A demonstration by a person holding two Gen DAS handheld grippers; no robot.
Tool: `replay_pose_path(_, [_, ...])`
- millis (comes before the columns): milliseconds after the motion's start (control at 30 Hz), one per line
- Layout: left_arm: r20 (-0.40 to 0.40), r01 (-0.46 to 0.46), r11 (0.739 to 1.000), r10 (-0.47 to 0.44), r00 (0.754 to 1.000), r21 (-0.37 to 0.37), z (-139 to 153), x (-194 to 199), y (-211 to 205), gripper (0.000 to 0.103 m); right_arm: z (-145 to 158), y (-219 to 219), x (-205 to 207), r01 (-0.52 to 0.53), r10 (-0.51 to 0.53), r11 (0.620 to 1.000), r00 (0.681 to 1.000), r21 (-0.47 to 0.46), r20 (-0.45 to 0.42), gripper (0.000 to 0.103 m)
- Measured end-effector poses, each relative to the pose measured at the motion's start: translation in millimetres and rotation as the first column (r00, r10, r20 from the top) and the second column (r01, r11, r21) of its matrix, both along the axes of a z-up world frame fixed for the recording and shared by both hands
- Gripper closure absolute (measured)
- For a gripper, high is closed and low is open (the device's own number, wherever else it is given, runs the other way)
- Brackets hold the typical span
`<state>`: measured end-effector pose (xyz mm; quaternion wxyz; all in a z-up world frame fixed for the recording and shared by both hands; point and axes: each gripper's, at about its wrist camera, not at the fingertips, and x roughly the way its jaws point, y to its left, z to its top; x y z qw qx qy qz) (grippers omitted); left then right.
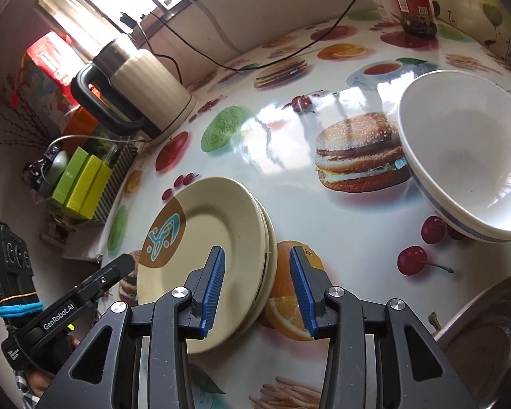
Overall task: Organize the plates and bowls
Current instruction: 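Lower the fish-logo plate onto the cream plate stack and open the left gripper, then close the left gripper on a white bowl rim while the right gripper grips another bowl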
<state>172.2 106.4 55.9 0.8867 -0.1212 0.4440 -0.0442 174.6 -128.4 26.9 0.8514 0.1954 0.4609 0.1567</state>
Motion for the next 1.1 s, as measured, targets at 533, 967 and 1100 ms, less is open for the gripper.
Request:
replay_pose_path(533, [0.119,0.188,0.981,-0.193,0.974,0.055,47.3,-15.5,-111.0,0.067,72.6,-77.9,-65.3,0.126,-0.066,0.960,0.969,-0.251,0.237,0.060])
replay_pose_path(967, [0.078,0.296,0.953,-0.300,0.951,0.060,41.8,16.4,-187.8,0.067,68.6,-147.7,-65.4,0.230,-0.162,0.925,0.959,-0.303,0.233,0.060])
replay_pose_path(1100, [0.064,0.312,0.948,-0.316,0.946,0.068,39.1,26.7,-202.2,0.067,63.2,-153.7,-55.2,0.223,-0.163,0.929,0.963,-0.295,0.213,0.060])
